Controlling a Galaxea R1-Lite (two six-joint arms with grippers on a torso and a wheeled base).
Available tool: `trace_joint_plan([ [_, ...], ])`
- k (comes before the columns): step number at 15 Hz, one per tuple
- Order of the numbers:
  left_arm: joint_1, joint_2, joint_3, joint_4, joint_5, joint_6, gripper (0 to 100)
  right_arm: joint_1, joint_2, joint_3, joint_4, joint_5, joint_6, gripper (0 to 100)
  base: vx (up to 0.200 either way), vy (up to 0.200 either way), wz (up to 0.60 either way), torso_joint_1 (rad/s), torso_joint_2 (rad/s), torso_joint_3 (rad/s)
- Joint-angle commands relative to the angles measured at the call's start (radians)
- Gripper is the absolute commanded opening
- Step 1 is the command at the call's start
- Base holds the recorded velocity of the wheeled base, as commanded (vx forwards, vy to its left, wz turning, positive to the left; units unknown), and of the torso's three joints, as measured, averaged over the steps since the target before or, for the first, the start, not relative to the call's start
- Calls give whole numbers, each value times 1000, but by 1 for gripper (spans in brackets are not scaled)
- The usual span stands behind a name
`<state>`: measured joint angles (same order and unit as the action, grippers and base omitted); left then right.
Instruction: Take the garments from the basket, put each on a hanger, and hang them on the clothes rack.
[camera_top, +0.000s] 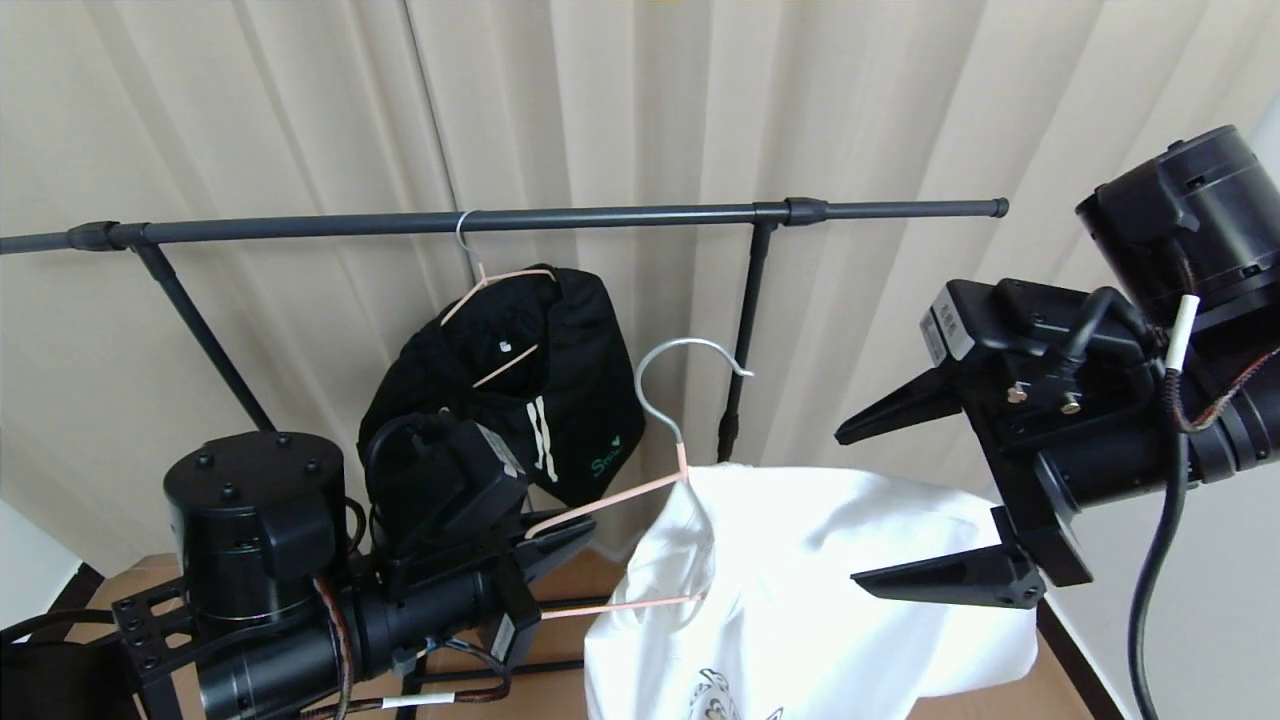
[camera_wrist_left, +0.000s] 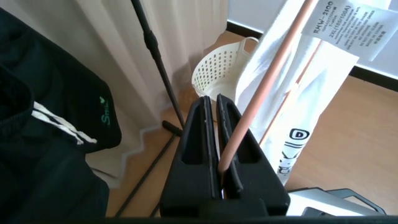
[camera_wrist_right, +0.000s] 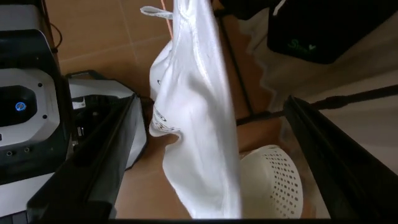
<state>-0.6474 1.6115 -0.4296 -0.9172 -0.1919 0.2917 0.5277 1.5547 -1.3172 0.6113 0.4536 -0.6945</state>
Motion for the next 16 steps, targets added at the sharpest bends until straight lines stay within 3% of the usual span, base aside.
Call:
trace_joint_plan([
  [1, -9, -2, -1, 0, 0, 0, 0, 0, 59, -36, 8, 2, -2, 100, 0, 0, 0, 0, 0, 0],
  [15, -21, -2, -14, 0, 2, 0, 0, 5, 160, -111, 10, 11, -20, 100, 0, 0, 0, 0, 0, 0],
  [16, -21, -2, -14, 0, 2, 0, 0, 5, 160, -111, 10, 11, -20, 0, 0, 0, 0, 0, 0, 0],
])
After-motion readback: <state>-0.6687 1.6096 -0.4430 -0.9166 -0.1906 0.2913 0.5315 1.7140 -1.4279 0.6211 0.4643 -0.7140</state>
